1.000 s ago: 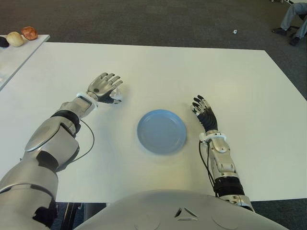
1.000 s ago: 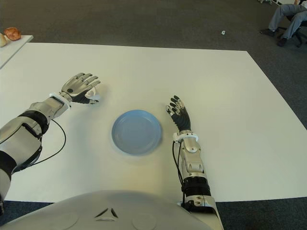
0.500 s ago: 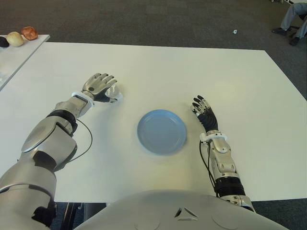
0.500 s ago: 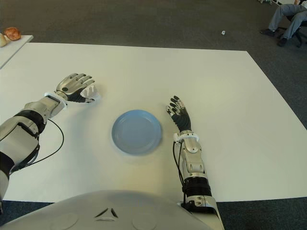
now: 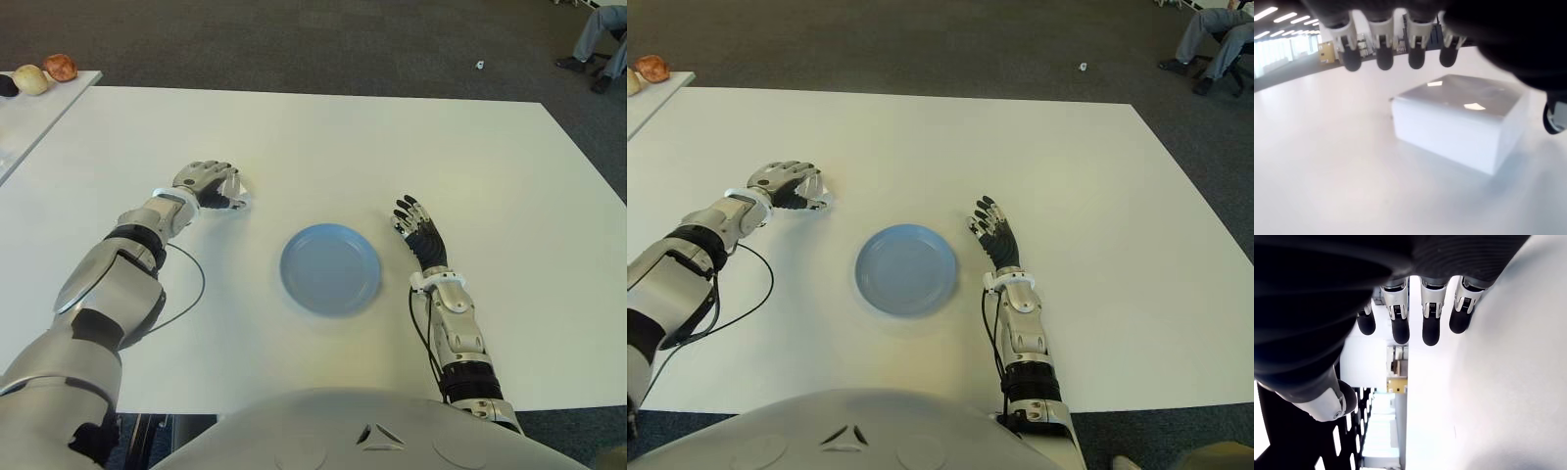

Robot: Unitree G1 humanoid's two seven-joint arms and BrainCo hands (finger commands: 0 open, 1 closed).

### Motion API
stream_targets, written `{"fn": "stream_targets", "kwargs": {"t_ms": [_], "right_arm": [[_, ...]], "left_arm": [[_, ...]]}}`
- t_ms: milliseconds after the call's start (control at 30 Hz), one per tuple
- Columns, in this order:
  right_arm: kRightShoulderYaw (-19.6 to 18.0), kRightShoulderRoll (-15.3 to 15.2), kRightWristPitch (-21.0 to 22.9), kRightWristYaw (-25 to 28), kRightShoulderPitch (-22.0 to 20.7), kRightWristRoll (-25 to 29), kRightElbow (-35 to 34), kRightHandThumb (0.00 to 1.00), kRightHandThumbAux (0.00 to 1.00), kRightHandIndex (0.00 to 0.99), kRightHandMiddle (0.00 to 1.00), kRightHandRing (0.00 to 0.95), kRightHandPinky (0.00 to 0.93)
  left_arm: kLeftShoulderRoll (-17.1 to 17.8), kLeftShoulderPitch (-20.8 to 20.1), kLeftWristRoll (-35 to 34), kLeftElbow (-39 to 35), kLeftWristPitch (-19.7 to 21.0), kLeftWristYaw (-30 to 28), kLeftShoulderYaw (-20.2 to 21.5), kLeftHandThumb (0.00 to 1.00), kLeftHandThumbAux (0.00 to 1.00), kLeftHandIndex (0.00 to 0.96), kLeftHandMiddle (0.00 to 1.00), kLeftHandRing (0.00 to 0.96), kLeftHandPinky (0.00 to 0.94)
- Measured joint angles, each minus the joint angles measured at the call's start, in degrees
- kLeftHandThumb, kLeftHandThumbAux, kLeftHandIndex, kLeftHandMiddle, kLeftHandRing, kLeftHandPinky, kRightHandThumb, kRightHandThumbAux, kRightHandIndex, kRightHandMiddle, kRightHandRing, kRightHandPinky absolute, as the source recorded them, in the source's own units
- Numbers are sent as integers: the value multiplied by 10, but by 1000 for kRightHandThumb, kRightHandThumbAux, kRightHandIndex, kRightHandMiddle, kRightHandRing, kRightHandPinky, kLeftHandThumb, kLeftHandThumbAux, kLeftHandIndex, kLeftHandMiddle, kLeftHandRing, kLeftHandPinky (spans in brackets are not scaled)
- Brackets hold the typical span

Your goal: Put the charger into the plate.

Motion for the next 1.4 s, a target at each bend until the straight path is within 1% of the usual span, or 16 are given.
{"fn": "stream_targets", "kwargs": {"t_ms": [267,567,833,1100,1400], "right_arm": [[0,-1,0,1,2,1,-2,0,642,7,122,103,88],[-1,0,0,1,4,3,-5,0,642,9,128,110,91],[-1,1,1,-1,6,3,-8,0,651,10,130,111,91],[-1,3,2,-3,7,3,-12,0,657,7,122,102,83],[-1,5,7,-7,9,3,-19,0,645,7,119,92,65]], "left_arm": [[-13,4,-51,0,9,-52,45,150,320,0,0,0,0],[-37,15,-106,0,37,-120,96,140,311,0,0,0,0],[-51,15,-135,-2,56,-143,129,153,313,0,0,0,0],[-55,14,-134,-3,63,-144,129,152,332,0,0,0,0],[-55,14,-121,-3,62,-133,112,137,338,0,0,0,0]]}}
